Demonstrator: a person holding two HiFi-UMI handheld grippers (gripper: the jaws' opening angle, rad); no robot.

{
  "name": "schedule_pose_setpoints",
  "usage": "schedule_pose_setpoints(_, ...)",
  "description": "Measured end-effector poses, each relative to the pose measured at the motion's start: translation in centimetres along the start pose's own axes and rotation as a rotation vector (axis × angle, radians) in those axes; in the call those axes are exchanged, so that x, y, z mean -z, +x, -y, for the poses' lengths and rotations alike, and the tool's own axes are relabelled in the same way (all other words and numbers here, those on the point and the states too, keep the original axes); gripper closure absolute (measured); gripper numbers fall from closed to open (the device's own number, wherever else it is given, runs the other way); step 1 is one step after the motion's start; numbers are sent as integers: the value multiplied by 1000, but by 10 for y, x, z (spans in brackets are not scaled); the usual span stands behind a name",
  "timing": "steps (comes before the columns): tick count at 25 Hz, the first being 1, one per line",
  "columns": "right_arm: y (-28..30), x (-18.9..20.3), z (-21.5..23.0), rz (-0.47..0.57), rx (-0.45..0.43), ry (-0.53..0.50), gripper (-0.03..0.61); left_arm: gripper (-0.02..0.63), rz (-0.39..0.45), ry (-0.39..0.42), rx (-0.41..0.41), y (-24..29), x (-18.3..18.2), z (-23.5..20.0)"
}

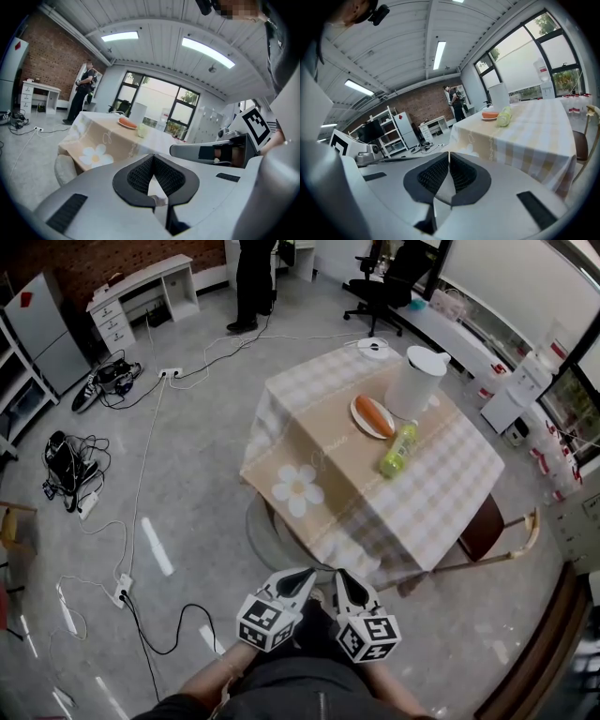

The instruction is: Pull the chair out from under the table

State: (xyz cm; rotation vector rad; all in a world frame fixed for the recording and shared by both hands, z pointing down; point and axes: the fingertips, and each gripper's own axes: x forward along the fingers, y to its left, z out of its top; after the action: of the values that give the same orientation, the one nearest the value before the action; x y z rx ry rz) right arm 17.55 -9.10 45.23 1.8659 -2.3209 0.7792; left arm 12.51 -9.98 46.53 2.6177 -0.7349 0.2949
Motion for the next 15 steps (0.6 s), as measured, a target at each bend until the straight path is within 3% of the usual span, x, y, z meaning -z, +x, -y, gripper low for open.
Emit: schedule_pose_setpoints(15,47,-25,20,-48,-152,-70,561,604,64,-32,-107,43,-26,-28)
